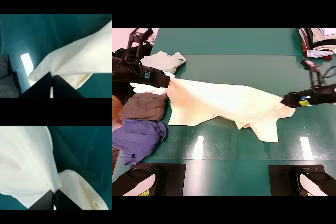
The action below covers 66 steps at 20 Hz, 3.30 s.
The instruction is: Fold the shirts.
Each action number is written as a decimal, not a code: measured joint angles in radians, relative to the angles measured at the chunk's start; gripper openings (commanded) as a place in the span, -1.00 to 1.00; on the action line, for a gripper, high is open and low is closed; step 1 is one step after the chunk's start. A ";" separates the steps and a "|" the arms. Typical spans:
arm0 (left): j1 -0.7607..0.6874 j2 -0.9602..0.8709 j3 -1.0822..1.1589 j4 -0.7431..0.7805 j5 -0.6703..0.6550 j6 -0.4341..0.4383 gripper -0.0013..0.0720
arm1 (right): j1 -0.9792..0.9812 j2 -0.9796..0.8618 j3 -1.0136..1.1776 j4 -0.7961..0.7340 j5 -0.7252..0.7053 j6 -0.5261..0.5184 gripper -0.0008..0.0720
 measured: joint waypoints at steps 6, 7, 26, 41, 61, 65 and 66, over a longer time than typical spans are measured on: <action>0.000 -0.040 0.015 -0.010 0.061 -0.001 -0.90 | -0.045 0.007 0.000 0.005 -0.011 0.002 -0.94; 0.000 -0.061 0.015 -0.012 0.087 -0.001 -0.91 | -0.047 -0.014 0.000 0.007 -0.021 0.002 -0.94; 0.170 -0.336 -0.177 -0.268 0.150 0.069 0.54 | -0.228 -0.145 0.001 0.286 -0.114 -0.053 0.25; 0.161 -0.432 -0.301 -0.496 0.248 0.175 -0.91 | -0.233 -0.135 0.001 0.292 -0.076 -0.057 0.25; 0.245 -0.375 0.037 -0.449 -0.061 0.192 -0.90 | -0.376 -0.126 -0.259 0.193 -0.029 -0.105 -0.56; 0.245 -0.375 0.036 -0.434 -0.069 0.193 0.41 | -0.303 -0.191 -0.196 0.193 -0.059 -0.108 -0.83; 0.245 -0.375 0.031 -0.428 -0.069 0.193 0.40 | -0.291 -0.203 -0.182 0.193 -0.062 -0.108 -0.83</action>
